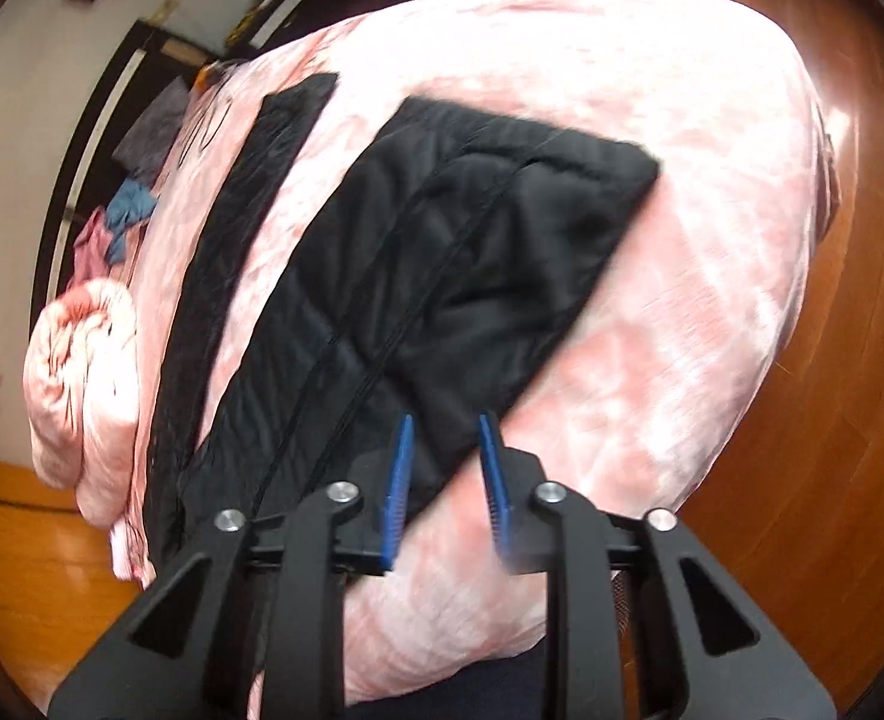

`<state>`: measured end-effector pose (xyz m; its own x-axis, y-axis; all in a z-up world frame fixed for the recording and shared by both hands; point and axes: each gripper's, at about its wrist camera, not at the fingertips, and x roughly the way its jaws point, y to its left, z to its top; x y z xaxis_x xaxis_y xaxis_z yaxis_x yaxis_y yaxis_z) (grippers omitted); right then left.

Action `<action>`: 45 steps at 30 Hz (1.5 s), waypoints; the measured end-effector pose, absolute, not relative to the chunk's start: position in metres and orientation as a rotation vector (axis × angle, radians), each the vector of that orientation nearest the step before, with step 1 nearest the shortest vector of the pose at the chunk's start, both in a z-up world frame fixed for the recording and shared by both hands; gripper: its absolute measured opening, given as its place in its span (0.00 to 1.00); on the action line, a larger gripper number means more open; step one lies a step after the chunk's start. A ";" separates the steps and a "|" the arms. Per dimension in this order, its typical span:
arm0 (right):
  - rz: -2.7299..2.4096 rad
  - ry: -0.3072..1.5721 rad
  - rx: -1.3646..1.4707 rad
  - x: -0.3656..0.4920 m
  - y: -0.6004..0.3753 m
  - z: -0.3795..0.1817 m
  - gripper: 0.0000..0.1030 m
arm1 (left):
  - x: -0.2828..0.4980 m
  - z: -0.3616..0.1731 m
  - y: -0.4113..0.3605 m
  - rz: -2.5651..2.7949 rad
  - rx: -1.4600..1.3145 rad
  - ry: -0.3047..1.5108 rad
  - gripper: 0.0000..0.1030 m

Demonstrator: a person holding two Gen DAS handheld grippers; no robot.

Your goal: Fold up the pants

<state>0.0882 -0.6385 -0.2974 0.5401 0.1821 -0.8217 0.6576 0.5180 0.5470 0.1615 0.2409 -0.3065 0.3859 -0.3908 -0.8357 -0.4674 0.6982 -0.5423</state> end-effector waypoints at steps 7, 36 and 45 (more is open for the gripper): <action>-0.389 0.899 1.128 0.089 -0.687 -0.318 0.59 | 0.156 -0.308 0.240 0.100 -0.837 1.183 0.24; -0.387 0.977 0.512 0.098 -0.559 -0.240 0.36 | 0.097 -0.238 0.331 0.355 -0.532 1.123 0.82; -0.305 1.194 0.637 0.146 -0.560 -0.322 0.12 | 0.222 -0.208 0.347 0.106 -0.580 1.128 0.92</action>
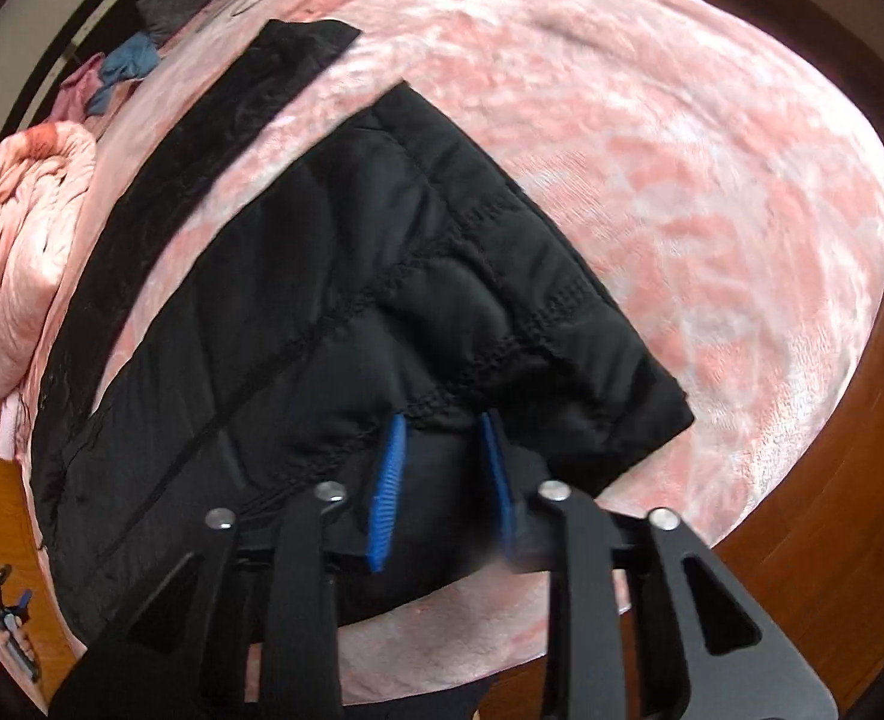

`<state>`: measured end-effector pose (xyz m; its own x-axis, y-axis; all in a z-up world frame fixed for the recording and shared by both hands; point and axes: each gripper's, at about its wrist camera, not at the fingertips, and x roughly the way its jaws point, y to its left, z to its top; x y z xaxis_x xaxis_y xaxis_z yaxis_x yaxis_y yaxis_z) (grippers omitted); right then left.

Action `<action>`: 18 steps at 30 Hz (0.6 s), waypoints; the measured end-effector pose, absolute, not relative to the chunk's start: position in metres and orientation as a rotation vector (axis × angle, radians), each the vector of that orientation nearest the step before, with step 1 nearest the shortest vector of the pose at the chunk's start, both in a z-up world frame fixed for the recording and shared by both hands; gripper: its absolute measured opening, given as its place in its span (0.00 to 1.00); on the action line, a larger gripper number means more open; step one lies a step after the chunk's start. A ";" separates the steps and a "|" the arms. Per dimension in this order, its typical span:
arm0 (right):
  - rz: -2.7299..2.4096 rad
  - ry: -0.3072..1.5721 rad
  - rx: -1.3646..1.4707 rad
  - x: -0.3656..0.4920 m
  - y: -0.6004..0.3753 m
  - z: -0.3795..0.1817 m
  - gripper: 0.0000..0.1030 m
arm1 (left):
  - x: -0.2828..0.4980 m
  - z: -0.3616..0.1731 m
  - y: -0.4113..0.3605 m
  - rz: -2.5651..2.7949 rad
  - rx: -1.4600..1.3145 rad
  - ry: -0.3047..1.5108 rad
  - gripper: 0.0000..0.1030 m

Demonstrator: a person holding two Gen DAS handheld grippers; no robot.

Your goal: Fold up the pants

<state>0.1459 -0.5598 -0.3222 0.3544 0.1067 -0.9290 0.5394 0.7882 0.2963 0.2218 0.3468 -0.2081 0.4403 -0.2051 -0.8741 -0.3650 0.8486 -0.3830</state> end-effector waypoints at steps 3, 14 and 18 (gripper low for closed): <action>-0.307 1.204 0.685 0.144 -0.570 -0.314 0.18 | 0.268 -0.211 0.346 0.048 -0.576 1.128 0.93; -0.024 1.102 0.716 0.252 -0.556 -0.243 0.85 | 0.387 -0.266 0.361 -0.063 -0.558 1.226 0.96; 0.032 1.122 0.685 0.319 -0.544 -0.239 0.86 | 0.417 -0.294 0.365 -0.081 -0.544 1.290 0.96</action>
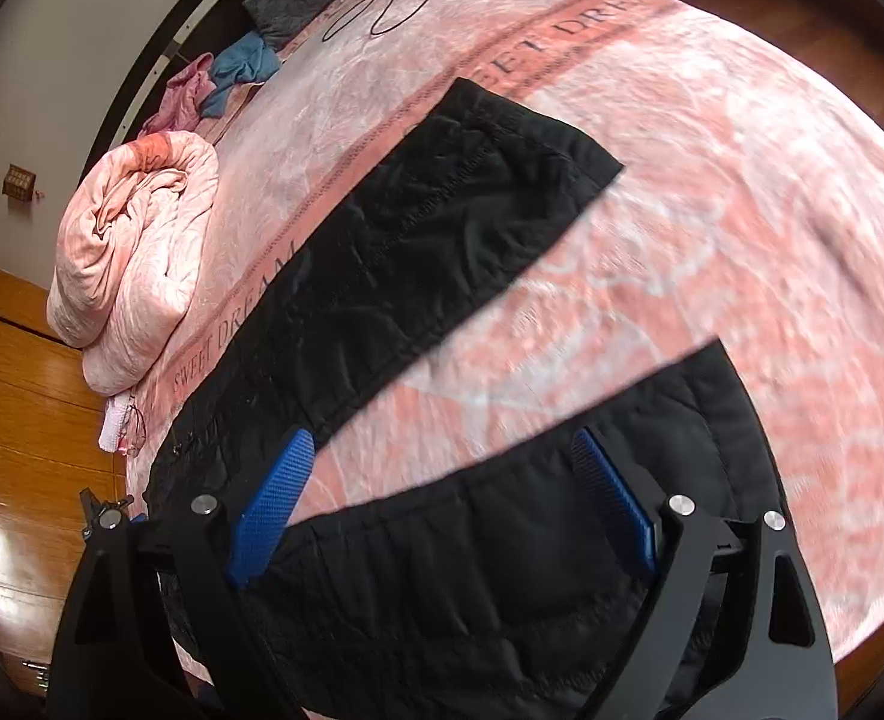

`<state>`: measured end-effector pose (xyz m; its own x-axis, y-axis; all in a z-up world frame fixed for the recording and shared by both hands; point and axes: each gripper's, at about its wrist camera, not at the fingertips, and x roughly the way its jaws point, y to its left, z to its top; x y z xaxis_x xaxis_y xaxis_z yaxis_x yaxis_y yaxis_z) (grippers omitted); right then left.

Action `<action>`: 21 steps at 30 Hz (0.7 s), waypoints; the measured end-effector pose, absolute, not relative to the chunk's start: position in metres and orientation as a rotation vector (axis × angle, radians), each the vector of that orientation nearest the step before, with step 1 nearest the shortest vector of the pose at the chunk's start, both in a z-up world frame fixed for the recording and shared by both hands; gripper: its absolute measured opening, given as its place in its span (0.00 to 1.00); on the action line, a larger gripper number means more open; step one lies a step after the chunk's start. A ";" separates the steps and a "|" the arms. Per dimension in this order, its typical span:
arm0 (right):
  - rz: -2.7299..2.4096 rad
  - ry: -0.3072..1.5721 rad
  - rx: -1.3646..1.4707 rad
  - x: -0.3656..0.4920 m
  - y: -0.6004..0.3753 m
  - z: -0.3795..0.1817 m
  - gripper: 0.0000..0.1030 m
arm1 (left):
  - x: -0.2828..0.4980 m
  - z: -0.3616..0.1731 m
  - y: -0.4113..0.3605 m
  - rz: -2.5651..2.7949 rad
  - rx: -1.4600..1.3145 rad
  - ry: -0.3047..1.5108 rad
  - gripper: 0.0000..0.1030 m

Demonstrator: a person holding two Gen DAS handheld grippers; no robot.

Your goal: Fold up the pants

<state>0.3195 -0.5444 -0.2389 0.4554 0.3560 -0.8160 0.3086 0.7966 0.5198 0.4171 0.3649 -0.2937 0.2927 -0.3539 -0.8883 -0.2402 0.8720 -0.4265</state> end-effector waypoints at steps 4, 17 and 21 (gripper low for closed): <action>0.102 1.134 0.672 0.383 -0.535 -0.237 0.87 | 0.433 -0.309 0.365 -0.134 -0.539 1.325 0.96; 0.150 1.202 0.564 0.544 -0.566 -0.267 0.88 | 0.432 -0.314 0.363 -0.228 -0.530 1.296 0.36; 0.103 1.239 0.520 0.578 -0.585 -0.291 0.88 | 0.433 -0.316 0.359 -0.210 -0.511 1.294 0.32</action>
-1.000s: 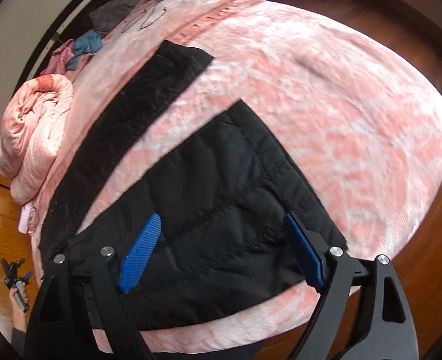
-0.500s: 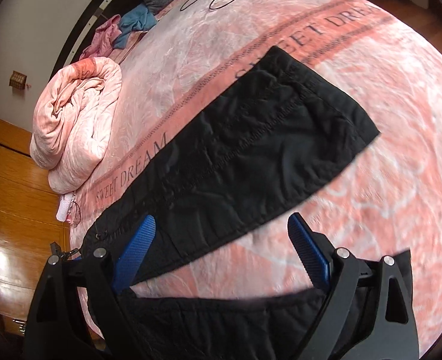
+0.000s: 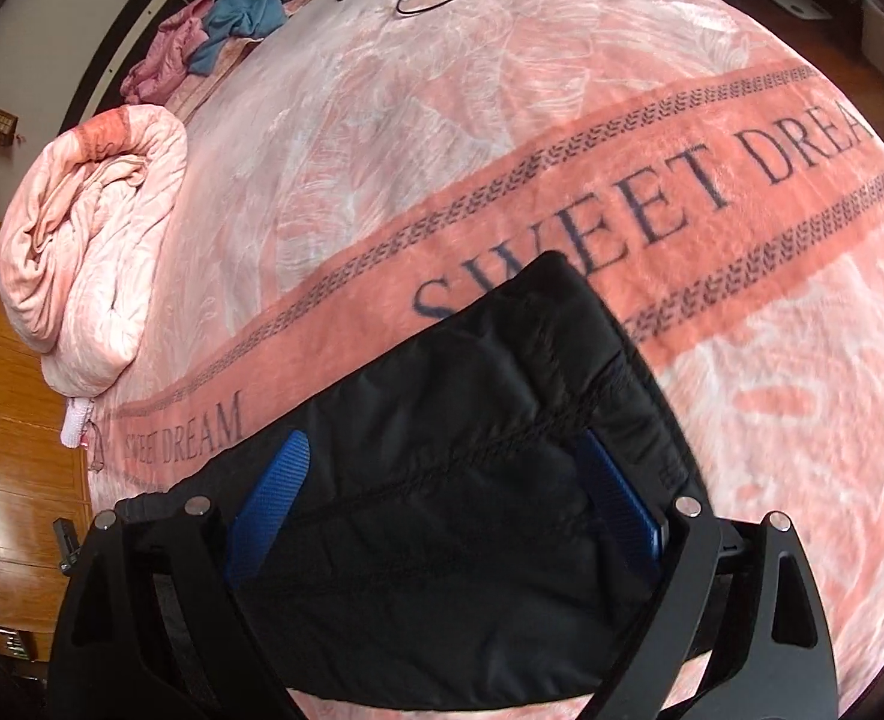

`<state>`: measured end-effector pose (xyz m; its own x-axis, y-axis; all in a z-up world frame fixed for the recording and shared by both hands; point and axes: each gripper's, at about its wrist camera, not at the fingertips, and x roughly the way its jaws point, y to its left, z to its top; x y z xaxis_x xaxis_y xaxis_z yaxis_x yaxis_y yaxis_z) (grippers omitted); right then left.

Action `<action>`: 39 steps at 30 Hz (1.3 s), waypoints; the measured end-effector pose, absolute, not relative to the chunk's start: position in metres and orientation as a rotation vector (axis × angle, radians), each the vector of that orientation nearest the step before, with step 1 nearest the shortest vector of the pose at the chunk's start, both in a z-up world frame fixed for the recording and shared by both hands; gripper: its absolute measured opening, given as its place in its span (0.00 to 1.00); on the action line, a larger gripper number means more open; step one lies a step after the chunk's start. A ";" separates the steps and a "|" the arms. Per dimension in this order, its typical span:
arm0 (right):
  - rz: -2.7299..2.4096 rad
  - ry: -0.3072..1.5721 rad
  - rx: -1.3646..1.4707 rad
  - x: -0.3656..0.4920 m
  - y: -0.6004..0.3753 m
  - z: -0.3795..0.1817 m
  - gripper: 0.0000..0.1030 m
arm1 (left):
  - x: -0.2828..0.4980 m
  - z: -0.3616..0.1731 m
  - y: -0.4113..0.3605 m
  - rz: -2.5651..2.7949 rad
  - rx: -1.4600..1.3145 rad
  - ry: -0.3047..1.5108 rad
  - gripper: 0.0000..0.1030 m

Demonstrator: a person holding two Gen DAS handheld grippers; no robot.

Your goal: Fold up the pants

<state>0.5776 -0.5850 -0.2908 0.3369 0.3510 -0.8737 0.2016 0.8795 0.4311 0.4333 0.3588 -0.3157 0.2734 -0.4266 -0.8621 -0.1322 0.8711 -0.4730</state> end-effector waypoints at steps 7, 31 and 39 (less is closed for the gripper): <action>0.093 1.257 0.496 0.614 -0.618 -0.315 0.88 | 0.436 -0.315 0.357 -0.187 -0.504 1.311 0.32; 0.269 1.276 0.387 0.610 -0.603 -0.289 0.08 | 0.429 -0.292 0.346 -0.033 -0.442 1.263 0.09; 0.208 1.177 0.362 0.568 -0.593 -0.213 0.08 | 0.421 -0.254 0.344 -0.047 -0.450 1.206 0.08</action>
<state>0.5685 -0.5933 -0.2135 0.3740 0.3447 -0.8610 0.0286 0.9236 0.3822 0.4212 0.3441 -0.2543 0.3668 -0.2714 -0.8898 -0.2007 0.9109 -0.3606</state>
